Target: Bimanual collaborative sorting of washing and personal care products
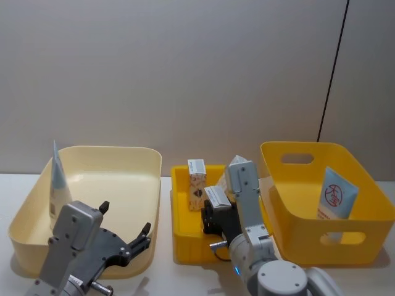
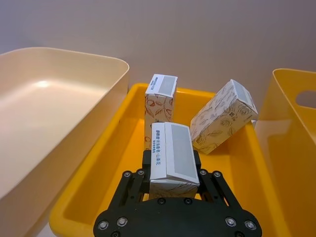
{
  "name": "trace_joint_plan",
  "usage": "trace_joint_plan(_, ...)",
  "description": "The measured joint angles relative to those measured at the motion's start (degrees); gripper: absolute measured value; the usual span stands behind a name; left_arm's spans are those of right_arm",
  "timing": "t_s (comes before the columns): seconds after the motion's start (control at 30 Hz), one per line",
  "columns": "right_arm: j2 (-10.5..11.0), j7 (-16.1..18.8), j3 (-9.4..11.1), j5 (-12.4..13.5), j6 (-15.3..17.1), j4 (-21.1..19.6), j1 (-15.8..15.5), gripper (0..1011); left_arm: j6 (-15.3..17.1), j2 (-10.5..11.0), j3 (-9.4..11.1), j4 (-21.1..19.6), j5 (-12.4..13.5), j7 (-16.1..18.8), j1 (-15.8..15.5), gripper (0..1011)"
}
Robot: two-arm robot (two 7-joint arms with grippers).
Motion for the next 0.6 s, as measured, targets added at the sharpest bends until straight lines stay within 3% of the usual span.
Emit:
trace_joint_plan(0.33, 0.83, 0.89, 1.45, 0.48, -3.24, -4.34, -1.64, 412, 0.0, 0.0, 0.0, 0.0, 0.0, 0.0, 0.0, 1003)
trace_joint_plan(0.6, 1.65, 1.6, 3.85, 1.78, -5.94, -9.51, -2.98, 411, 0.0, 0.0, 0.0, 0.0, 0.0, 0.0, 0.0, 1003)
